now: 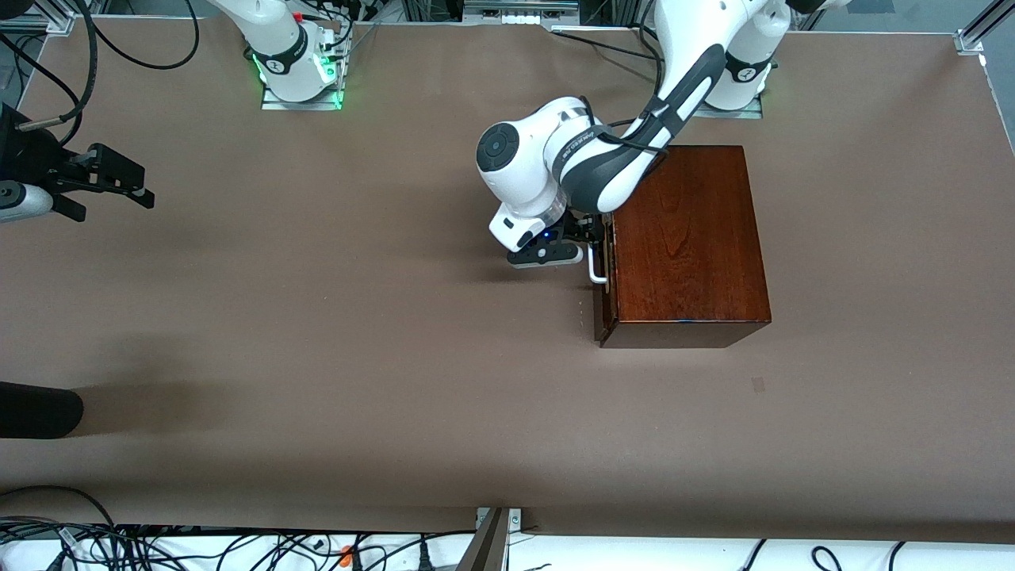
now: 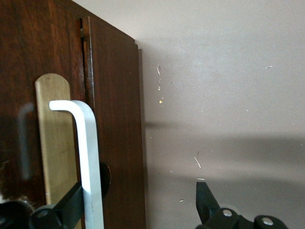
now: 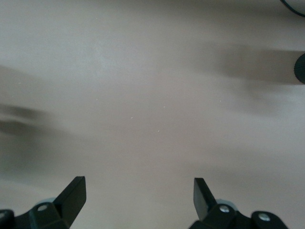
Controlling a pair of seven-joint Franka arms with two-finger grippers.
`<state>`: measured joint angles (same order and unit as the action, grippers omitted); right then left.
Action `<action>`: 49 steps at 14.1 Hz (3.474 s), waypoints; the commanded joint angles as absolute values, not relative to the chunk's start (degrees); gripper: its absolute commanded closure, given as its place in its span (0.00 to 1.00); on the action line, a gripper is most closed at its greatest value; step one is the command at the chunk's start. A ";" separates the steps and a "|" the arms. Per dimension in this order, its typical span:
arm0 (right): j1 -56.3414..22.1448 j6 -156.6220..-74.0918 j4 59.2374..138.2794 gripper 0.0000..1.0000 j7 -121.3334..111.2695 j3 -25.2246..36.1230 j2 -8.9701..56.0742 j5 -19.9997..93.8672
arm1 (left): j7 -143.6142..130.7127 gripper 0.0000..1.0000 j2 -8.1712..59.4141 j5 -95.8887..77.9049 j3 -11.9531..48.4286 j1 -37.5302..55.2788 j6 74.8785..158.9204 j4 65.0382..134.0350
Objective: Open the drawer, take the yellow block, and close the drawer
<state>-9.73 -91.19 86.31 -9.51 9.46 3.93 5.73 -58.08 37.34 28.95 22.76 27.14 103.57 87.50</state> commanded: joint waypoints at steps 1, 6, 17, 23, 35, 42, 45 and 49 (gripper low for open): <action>-9.14 -90.97 85.87 0.00 -10.37 9.32 3.96 6.59 | -60.02 0.00 37.26 30.32 22.67 28.03 104.85 87.98; -9.14 -91.05 85.87 0.00 -10.37 9.32 3.96 6.59 | -62.14 0.00 38.23 29.36 22.68 29.09 107.04 87.28; -9.05 -90.97 85.87 0.00 -10.37 9.40 3.96 6.59 | -62.58 0.00 39.11 23.21 22.76 29.97 115.14 85.87; -9.05 -90.97 85.87 0.00 -10.37 9.40 3.96 6.50 | -62.49 0.00 40.25 21.62 22.68 31.55 115.14 82.36; -9.05 -90.97 85.87 0.00 -10.37 9.40 3.96 6.50 | -61.62 0.00 39.55 19.25 22.76 31.90 111.73 79.10; -9.05 -90.97 85.87 0.00 -10.37 9.40 3.96 6.50 | -45.47 0.00 31.04 11.71 23.20 27.01 88.36 70.85; -9.05 -90.97 85.87 0.00 -10.37 9.40 3.96 6.50 | -33.53 0.00 23.84 5.47 23.29 17.79 81.93 70.75; -8.96 -91.05 85.87 0.00 -10.37 9.40 3.96 6.50 | -19.02 0.00 17.42 4.22 23.20 6.18 74.98 70.84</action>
<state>-9.66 -91.19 86.32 -9.51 9.60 3.93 5.73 -25.27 20.53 5.88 22.66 10.84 77.08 69.40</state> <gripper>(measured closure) 0.000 0.000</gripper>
